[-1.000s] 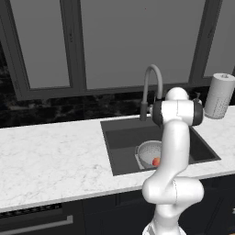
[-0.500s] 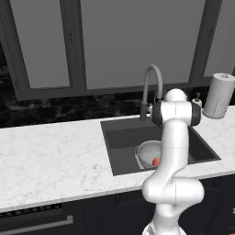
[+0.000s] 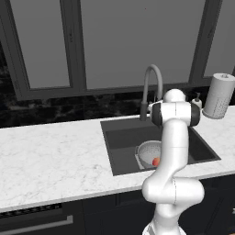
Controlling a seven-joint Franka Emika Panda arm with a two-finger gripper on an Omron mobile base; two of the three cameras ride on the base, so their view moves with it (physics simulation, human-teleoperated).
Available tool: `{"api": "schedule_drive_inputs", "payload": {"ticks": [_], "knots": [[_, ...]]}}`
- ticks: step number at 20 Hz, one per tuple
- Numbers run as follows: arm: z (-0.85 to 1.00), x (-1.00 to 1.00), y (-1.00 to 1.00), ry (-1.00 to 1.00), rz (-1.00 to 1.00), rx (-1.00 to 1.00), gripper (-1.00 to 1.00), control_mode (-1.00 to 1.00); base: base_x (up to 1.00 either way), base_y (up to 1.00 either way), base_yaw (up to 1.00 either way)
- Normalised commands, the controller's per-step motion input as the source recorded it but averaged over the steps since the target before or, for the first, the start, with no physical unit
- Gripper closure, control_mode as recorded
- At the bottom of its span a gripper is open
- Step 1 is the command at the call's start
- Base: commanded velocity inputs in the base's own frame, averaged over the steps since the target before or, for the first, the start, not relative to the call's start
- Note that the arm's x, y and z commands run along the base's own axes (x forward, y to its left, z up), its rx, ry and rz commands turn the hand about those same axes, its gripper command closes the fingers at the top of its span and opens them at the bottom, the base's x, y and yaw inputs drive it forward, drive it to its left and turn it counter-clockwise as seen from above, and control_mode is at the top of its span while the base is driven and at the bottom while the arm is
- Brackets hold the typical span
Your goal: Put the colander in the sink, put the peach in the colander, and turn on the sink faucet and pour water over the colander.
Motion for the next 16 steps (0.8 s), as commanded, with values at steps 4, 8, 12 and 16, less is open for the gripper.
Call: {"api": "schedule_drive_inputs", "payload": {"ticks": [4, 8, 12, 16], "knots": [[0.0, 0.2, -0.19, 0.0, -0.04, 0.06, 1.0, -1.0, 0.0, 0.0, 0.0], [0.0, 0.21, -0.49, 0.0, -0.03, 0.12, 1.0, -1.0, 0.0, 0.0, 0.0], [0.0, 0.31, -0.87, 0.0, -0.09, 0.17, 1.0, -1.0, 0.0, 0.0, 0.0], [0.0, 0.31, -1.0, 0.01, -0.18, 0.18, 1.0, -1.0, 0.0, 0.0, 0.0]]}}
